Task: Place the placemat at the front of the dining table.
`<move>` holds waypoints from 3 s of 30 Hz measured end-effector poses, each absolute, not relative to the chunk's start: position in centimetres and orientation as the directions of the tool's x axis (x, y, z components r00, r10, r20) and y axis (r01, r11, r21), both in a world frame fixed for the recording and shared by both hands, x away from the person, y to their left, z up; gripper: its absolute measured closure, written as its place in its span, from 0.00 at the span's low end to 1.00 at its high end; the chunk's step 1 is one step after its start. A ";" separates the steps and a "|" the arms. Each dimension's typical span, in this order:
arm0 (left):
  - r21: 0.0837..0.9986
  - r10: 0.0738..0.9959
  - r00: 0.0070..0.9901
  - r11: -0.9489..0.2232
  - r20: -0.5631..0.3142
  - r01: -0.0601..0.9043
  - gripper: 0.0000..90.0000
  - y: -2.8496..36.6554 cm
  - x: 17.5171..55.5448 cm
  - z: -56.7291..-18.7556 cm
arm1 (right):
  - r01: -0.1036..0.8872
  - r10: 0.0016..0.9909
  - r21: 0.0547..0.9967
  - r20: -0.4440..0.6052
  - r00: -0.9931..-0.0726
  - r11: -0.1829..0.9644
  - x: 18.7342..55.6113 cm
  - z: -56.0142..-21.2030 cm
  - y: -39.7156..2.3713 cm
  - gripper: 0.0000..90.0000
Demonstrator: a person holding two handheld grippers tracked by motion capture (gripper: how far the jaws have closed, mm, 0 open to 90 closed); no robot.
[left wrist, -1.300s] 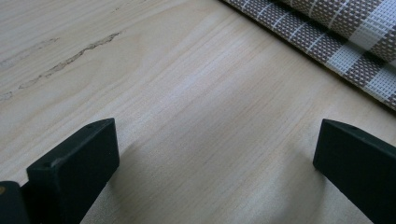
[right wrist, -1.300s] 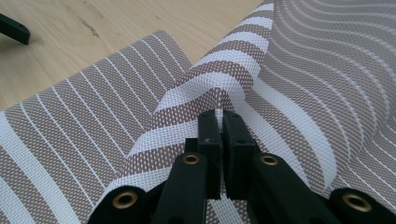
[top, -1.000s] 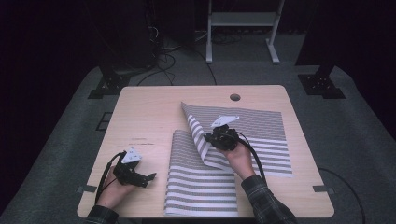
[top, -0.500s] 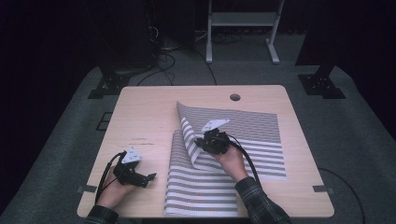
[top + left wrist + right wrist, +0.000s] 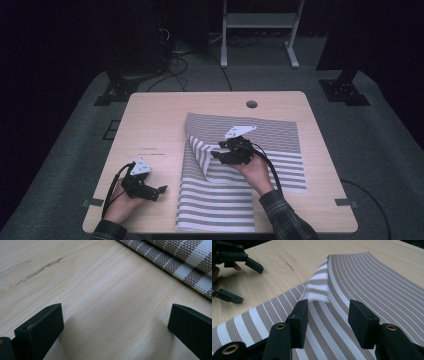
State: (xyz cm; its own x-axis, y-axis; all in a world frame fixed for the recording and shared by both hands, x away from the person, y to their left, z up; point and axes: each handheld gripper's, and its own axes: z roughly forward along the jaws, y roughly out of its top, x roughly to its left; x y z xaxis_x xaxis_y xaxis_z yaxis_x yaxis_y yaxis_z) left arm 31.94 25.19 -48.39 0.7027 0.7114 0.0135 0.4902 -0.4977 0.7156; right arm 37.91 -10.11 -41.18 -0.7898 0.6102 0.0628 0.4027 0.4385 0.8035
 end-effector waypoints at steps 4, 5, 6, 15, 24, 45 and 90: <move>0.713 0.710 0.704 -0.502 0.015 0.490 0.00 25.2 31.9 -48.4 | 0.419 0.636 0.797 0.058 -0.769 0.434 37.6 -41.2 -11.9 0.53; 0.713 0.709 0.705 -0.502 0.016 0.489 0.00 25.2 31.9 -48.4 | 0.423 0.641 0.795 0.058 -0.765 0.434 37.6 -41.2 -12.4 0.52; 0.713 0.710 0.704 -0.501 0.014 0.490 0.00 25.2 31.9 -48.4 | 0.431 0.647 0.795 0.064 -0.760 0.428 37.5 -41.2 -12.9 0.52; 0.713 0.709 0.705 -0.503 0.017 0.489 0.00 25.2 32.0 -48.4 | 0.480 0.708 0.782 0.073 -0.702 0.396 36.3 -41.7 -17.9 0.41; 0.715 0.710 0.704 -0.500 0.015 0.489 0.00 25.2 31.9 -48.4 | 0.529 0.776 0.759 0.050 -0.629 0.379 34.9 -42.5 -21.8 0.23; 0.713 0.702 0.712 -0.501 0.002 0.491 0.00 25.2 31.9 -48.1 | 0.567 0.833 0.759 0.061 -0.550 0.320 29.8 -44.6 -29.9 0.10; 0.777 0.650 0.748 -0.401 -0.132 0.485 0.15 20.0 36.1 -44.8 | 0.609 0.854 0.726 0.058 -0.517 0.319 28.9 -46.2 -31.7 0.10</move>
